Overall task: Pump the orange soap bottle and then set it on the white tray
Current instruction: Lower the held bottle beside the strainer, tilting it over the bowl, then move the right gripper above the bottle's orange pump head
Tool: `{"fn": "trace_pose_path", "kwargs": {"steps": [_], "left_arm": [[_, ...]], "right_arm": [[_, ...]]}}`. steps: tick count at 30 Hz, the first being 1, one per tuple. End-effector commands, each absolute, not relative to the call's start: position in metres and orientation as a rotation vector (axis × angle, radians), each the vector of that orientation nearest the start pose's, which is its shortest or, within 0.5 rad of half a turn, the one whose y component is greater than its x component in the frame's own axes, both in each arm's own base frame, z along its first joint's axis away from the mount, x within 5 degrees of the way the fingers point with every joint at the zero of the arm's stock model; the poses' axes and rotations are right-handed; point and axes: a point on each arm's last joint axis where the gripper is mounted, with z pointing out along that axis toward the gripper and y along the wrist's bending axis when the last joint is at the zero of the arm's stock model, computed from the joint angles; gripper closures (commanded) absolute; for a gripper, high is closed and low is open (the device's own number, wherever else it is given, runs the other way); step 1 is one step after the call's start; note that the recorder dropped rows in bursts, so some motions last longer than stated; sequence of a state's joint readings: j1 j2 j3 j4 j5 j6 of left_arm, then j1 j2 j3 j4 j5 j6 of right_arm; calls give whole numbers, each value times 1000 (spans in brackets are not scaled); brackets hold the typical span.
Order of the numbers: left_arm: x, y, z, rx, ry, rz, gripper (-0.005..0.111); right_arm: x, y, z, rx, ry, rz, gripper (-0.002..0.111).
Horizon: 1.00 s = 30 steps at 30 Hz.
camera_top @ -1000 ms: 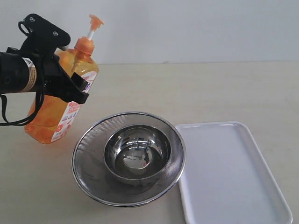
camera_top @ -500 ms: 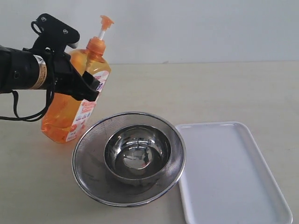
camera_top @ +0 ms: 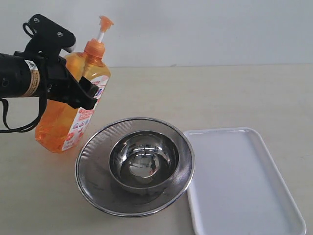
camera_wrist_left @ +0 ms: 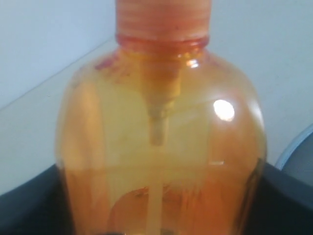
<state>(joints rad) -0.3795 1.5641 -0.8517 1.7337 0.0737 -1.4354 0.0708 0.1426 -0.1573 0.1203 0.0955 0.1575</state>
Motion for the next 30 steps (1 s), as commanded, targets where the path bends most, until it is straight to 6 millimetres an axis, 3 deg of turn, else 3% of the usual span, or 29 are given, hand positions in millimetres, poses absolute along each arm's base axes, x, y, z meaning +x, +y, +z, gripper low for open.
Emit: {"fn": "trace_pose_path", "kwargs": {"steps": [1, 5, 8, 17, 22, 25, 28, 30], "left_arm": [[307, -121, 224, 751, 2056, -9, 102], [312, -122, 217, 742, 2081, 1, 102], [311, -120, 217, 686, 2098, 0, 102], [299, -112, 225, 630, 2087, 17, 102], [297, -113, 229, 631, 2078, -11, 102], [296, -114, 229, 683, 2064, -2, 102], [295, -116, 229, 706, 2063, -30, 102], [294, -118, 228, 817, 2025, 1, 102]], "right_arm": [[87, 14, 284, -13, 1629, 225, 108], [122, 39, 308, -272, 1706, 228, 108], [169, 95, 330, -629, 1689, 228, 108], [260, 157, 368, -811, 1638, 130, 108], [294, 184, 385, -916, 1635, 100, 108], [300, 216, 381, -1159, 1568, 83, 108], [303, 235, 379, -1213, 1522, 138, 108], [305, 244, 376, -1319, 1488, 166, 108]]}}
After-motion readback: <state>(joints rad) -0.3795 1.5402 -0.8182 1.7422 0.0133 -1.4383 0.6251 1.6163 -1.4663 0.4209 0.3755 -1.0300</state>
